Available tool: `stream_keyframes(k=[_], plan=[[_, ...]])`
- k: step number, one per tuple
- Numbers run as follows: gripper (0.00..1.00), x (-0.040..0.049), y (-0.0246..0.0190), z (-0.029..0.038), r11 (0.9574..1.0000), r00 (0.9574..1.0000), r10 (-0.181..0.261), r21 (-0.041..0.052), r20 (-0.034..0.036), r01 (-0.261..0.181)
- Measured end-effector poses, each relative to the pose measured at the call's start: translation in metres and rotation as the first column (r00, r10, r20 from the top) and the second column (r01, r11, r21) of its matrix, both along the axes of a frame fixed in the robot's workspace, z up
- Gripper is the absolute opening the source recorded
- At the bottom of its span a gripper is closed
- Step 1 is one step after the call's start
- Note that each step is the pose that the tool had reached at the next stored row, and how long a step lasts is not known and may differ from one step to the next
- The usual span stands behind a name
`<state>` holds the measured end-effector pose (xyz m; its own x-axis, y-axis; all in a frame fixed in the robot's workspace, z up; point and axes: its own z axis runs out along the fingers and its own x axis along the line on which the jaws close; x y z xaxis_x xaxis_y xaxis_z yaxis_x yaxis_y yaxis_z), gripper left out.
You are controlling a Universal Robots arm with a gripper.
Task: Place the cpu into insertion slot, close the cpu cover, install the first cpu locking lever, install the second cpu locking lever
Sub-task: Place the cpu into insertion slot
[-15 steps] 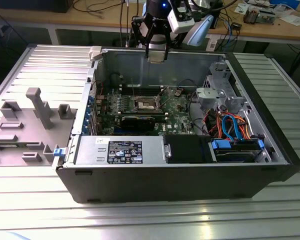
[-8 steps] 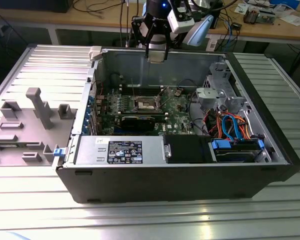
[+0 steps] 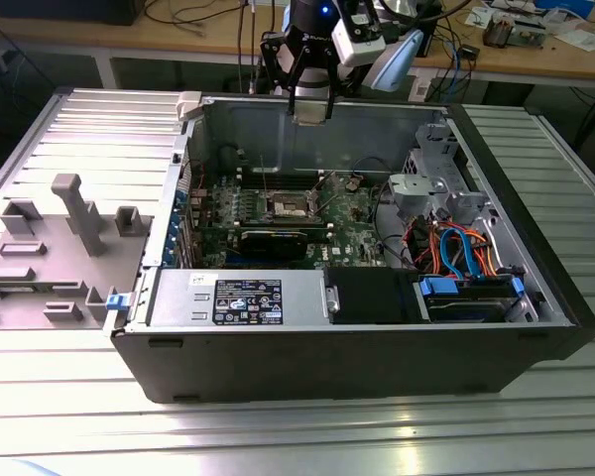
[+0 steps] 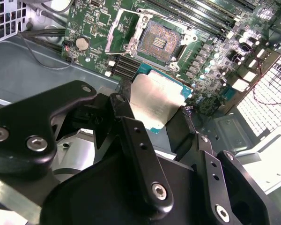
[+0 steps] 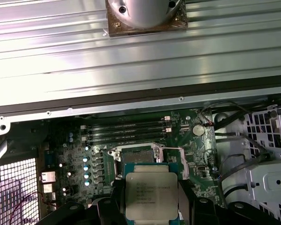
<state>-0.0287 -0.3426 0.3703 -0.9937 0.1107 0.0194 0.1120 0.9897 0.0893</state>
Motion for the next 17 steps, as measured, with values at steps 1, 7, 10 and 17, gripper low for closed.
stream_keyframes(k=[1,7,10,17], plan=[[0.54,0.0,0.0,0.0,1.0,1.0,-0.001,0.0,0.0,0.001],[0.54,0.0,0.0,-0.0001,1.0,1.0,-0.004,0.0001,0.0,0.004],[0.54,0.0,0.0,0.0,1.0,1.0,-0.006,0.0001,0.0,0.006],[0.54,0.0,0.0,-0.0001,1.0,1.0,-0.009,0.0,0.0001,0.009]])
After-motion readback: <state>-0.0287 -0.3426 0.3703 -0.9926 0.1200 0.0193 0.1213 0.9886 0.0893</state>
